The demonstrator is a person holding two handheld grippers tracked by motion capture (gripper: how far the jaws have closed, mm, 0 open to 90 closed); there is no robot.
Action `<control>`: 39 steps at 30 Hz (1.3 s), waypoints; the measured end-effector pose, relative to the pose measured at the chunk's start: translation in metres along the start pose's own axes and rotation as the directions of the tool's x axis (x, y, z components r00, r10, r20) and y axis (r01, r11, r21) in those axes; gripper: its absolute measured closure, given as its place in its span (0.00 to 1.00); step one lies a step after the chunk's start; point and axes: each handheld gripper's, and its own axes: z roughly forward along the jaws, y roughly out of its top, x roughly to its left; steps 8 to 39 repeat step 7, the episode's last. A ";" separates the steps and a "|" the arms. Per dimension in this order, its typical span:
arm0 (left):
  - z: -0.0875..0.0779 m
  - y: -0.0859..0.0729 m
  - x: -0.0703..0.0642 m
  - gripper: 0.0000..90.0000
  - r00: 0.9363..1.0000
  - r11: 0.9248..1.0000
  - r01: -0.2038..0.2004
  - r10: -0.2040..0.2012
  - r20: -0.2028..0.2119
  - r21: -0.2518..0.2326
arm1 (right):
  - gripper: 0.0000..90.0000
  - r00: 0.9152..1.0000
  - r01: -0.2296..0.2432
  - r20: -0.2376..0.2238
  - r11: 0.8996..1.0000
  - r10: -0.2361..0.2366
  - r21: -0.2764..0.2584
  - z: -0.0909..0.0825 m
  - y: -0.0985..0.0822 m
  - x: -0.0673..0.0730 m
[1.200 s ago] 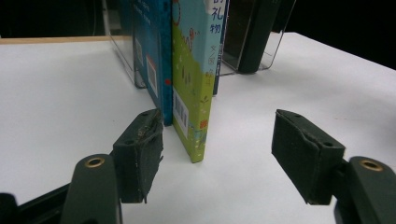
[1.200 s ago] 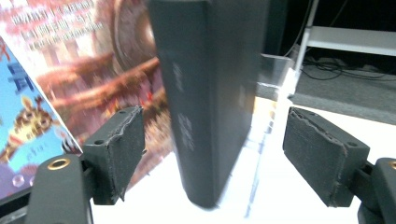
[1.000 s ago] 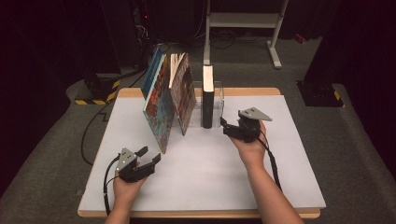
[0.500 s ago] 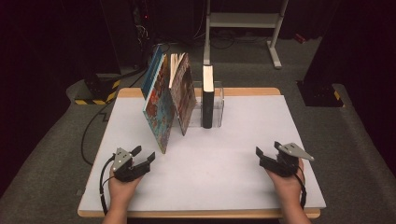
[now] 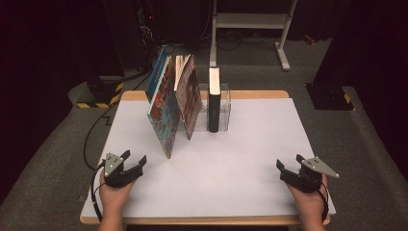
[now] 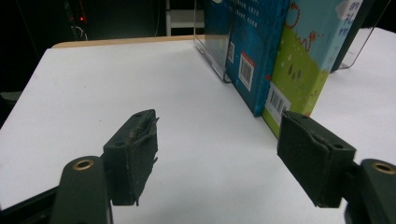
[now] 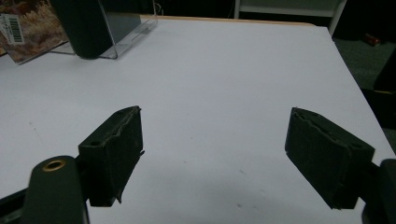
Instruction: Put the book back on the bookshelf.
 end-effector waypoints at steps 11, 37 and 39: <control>-0.003 0.000 0.002 0.31 1.000 1.000 0.006 -0.006 0.005 -0.004 | 0.21 1.000 -0.002 -0.004 1.000 0.002 0.012 0.004 0.000 0.003; -0.003 0.000 0.002 0.31 1.000 1.000 0.006 -0.006 0.005 -0.004 | 0.21 1.000 -0.002 -0.004 1.000 0.002 0.012 0.004 0.000 0.003; -0.003 0.000 0.002 0.31 1.000 1.000 0.006 -0.006 0.005 -0.004 | 0.21 1.000 -0.002 -0.004 1.000 0.002 0.012 0.004 0.000 0.003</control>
